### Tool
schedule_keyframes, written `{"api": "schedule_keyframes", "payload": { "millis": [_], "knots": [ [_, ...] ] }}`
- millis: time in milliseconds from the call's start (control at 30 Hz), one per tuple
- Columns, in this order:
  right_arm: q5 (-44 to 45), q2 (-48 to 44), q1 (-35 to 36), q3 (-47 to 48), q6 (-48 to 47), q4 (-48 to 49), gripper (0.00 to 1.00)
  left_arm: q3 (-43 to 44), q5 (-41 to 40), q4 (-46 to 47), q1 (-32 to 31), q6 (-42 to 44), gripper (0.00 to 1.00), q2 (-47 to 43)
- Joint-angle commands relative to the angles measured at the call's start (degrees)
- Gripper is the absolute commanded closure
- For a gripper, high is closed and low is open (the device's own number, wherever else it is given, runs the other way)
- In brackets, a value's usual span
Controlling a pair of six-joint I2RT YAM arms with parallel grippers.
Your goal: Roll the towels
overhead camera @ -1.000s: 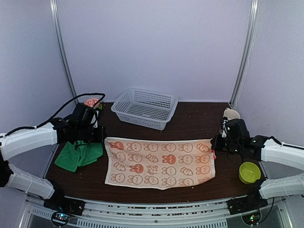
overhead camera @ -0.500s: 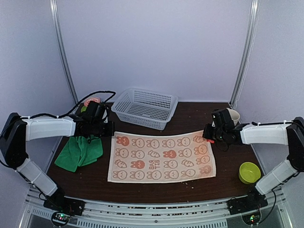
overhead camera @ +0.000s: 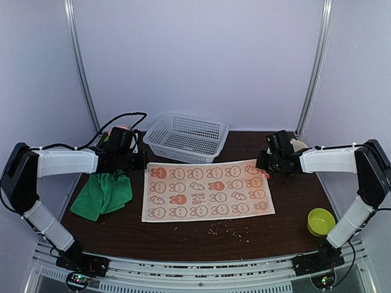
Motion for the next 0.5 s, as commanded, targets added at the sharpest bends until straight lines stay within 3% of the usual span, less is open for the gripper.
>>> {"api": "schedule_keyframes", "payload": {
  "millis": [0, 467],
  "knots": [
    [-1.0, -4.4, -0.1, -3.5, -1.2, -0.7, 1.00, -5.5, 2.3, 5.4, -0.7, 1.7, 1.00, -6.5],
    [0.8, -13.5, -0.1, -14.2, -0.9, 0.9, 1.00, -19.4, -0.1, 5.4, -1.7, -2.5, 1.00, -18.4]
  ]
}}
